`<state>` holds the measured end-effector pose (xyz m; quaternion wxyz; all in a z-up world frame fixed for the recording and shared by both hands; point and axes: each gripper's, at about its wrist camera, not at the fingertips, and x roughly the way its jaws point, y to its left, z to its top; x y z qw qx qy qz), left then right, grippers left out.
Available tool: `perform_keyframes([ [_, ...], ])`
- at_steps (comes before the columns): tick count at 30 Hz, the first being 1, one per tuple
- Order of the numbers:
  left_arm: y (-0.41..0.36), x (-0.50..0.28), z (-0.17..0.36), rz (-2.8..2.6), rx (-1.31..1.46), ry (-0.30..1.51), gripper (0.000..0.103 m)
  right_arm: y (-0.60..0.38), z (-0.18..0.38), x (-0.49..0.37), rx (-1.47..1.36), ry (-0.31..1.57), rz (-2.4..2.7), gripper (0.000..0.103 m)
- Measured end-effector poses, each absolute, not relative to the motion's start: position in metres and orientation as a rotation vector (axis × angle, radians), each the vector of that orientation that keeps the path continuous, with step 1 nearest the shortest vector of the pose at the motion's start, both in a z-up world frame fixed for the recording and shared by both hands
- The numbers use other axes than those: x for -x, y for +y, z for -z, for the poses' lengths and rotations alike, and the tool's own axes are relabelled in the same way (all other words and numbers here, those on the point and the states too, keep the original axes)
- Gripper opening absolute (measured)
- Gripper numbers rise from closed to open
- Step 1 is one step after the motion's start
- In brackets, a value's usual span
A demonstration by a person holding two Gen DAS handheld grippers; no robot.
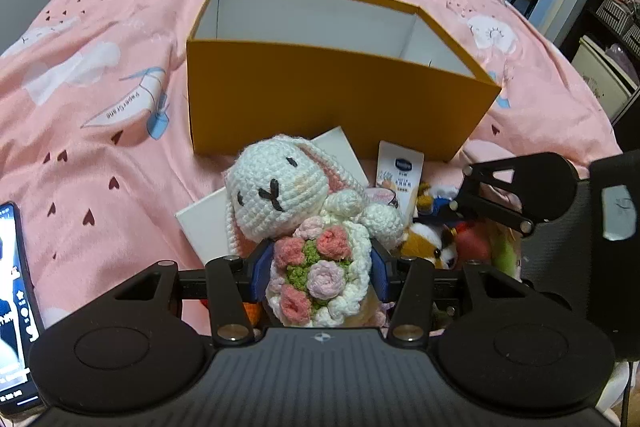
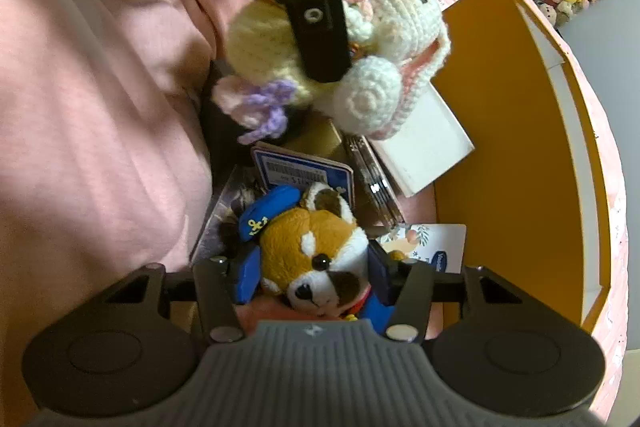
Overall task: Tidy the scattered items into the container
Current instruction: 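Lift both plushes and carry them over the open box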
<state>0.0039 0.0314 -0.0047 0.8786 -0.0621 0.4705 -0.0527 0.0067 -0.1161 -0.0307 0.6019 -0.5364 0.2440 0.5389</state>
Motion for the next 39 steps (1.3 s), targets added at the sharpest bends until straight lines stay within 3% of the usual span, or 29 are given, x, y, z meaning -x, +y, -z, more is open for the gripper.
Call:
perform_keyframes([
  [10,0.034,-0.004,-0.004,0.085,0.121,0.939,0.056,-0.134,-0.006,-0.004,0.969,0.597,-1.233,0.056],
  [24,0.031,-0.01,-0.026,0.084,0.069,0.805,0.056,-0.138,-0.069,-0.061,0.204,0.771,-1.051,0.057],
  [39,0.037,-0.047,-0.086,0.177,-0.071,0.667,0.056,-0.13,-0.128,-0.096,-0.015,0.651,-1.014,0.057],
])
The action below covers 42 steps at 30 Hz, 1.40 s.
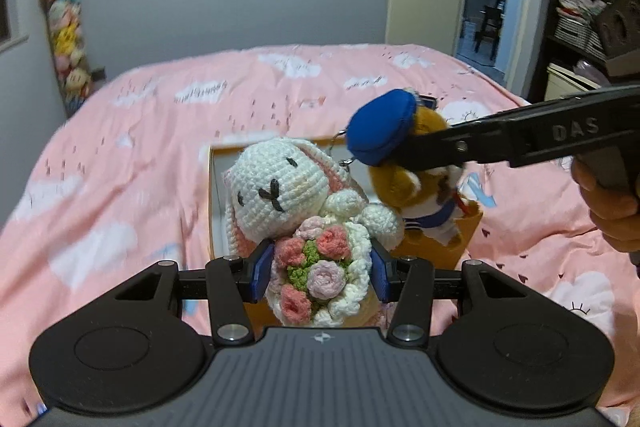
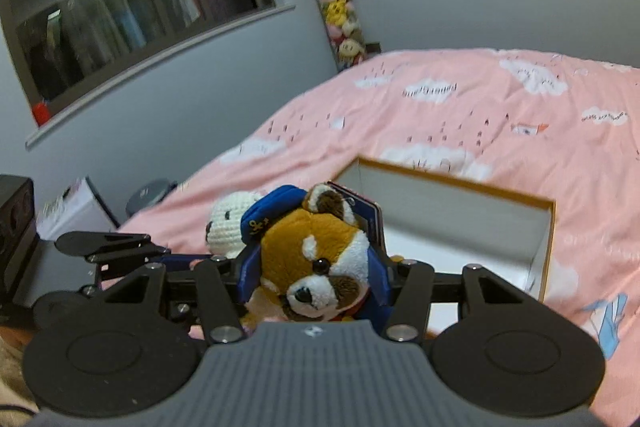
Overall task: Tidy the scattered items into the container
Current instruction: 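Lift both plushes and carry them over the open box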
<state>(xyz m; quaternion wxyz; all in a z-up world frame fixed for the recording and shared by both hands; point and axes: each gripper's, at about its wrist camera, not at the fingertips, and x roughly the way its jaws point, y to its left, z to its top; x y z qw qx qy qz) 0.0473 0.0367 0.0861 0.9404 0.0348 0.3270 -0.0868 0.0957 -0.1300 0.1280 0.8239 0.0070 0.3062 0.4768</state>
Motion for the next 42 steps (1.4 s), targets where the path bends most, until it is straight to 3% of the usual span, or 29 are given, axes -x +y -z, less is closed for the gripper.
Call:
perform_keyframes([
  [11,0.043,-0.119,-0.119,0.196,-0.211,0.67,0.056,-0.112,-0.146,-0.152,-0.213,0.642,-0.937,0.057],
  [29,0.052,-0.209,-0.037,0.22,-0.238,0.97,0.056,-0.082,-0.044,-0.229,-0.395,1.011,-0.696,0.057],
  [42,0.031,-0.228,0.003,0.284,-0.431,1.219,0.056,-0.086,0.007,-0.238,-0.537,1.223,-0.612,0.058],
])
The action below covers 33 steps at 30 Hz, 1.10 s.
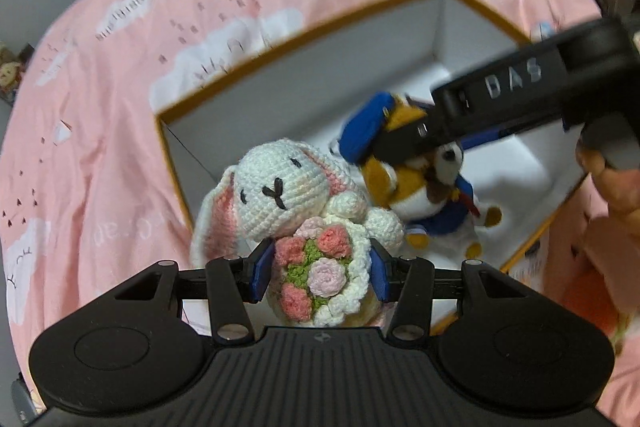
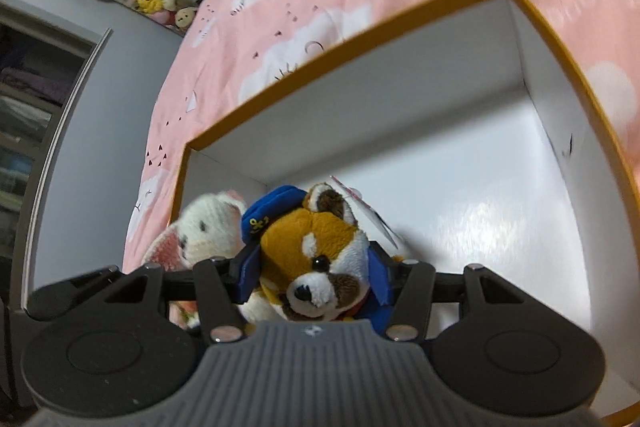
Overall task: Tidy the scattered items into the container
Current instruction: 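Lift both plushes and carry them over the open box, then lower both plushes into the box and open both tools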
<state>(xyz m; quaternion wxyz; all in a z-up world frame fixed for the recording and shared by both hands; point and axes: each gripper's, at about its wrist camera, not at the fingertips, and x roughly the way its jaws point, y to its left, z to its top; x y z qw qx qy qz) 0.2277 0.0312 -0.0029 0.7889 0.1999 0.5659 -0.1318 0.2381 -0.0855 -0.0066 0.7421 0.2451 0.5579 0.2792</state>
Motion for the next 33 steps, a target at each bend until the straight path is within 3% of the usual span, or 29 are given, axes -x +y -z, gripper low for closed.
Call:
perform_keyframes([
  [10,0.04,-0.234,0.012,0.285,-0.404,1.318,0.06,-0.07,0.017,-0.231,-0.517,1.28,-0.589,0.059],
  [27,0.041,-0.217,-0.015,0.309,-0.413,1.271,0.062,-0.03,0.019,-0.226,-0.386,1.269,-0.609,0.06],
  [33,0.04,-0.205,-0.023,0.306,-0.414,1.234,0.062,-0.027,0.014,-0.227,-0.336,1.244,-0.623,0.065],
])
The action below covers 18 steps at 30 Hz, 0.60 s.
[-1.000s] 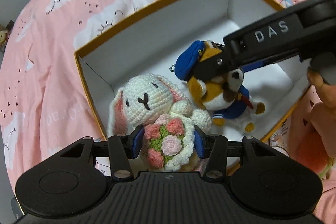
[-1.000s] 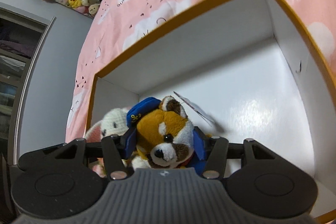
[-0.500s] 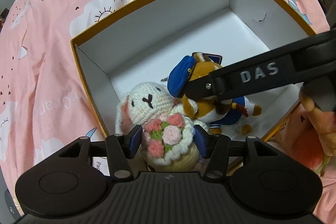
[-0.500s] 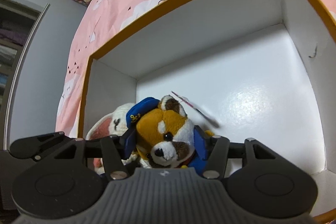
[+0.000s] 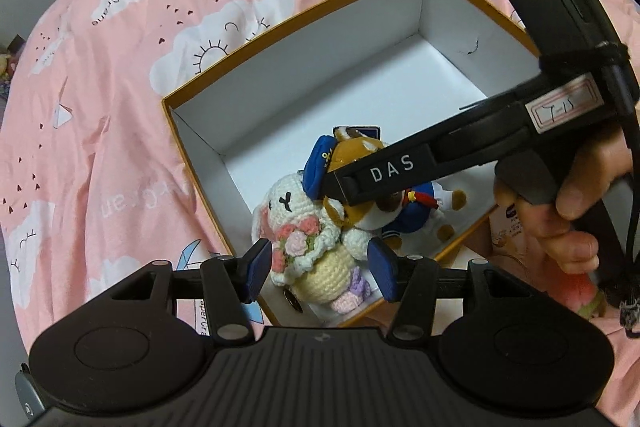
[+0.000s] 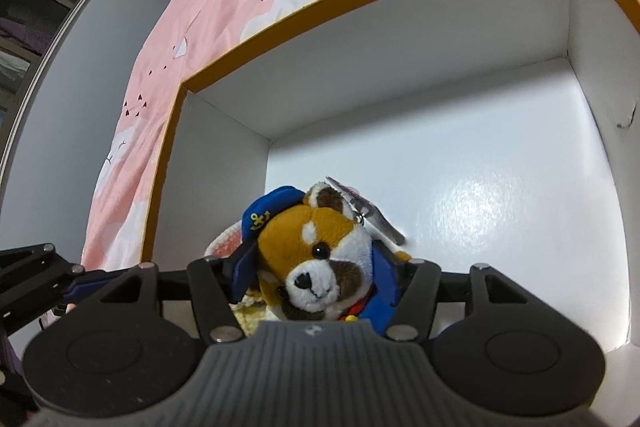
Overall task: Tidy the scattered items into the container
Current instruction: 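Lower both plushes into the box and open both tools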
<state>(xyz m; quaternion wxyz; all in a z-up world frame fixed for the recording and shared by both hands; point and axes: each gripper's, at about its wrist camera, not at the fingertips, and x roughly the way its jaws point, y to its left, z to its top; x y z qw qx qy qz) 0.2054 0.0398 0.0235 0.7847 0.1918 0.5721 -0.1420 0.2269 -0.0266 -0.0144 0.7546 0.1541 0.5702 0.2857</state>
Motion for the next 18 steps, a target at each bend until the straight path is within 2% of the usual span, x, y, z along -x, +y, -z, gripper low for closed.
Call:
perform_keyframes([
  [5,0.042,-0.2,-0.029,0.3,-0.404,1.211,0.062,-0.023,0.007,-0.221,-0.27,1.208,-0.652,0.073],
  [9,0.045,-0.195,-0.034,0.295,-0.401,1.193,0.062,-0.022,-0.002,-0.213,-0.195,1.175,-0.682,0.073],
  [11,0.046,-0.194,-0.035,0.29,-0.398,1.185,0.062,-0.022,-0.004,-0.21,-0.159,1.165,-0.685,0.072],
  [13,0.046,-0.193,-0.037,0.288,-0.397,1.181,0.062,-0.023,-0.005,-0.207,-0.128,1.15,-0.683,0.061],
  [18,0.046,-0.19,-0.037,0.288,-0.403,1.177,0.062,-0.024,-0.002,-0.207,-0.086,1.15,-0.698,0.058],
])
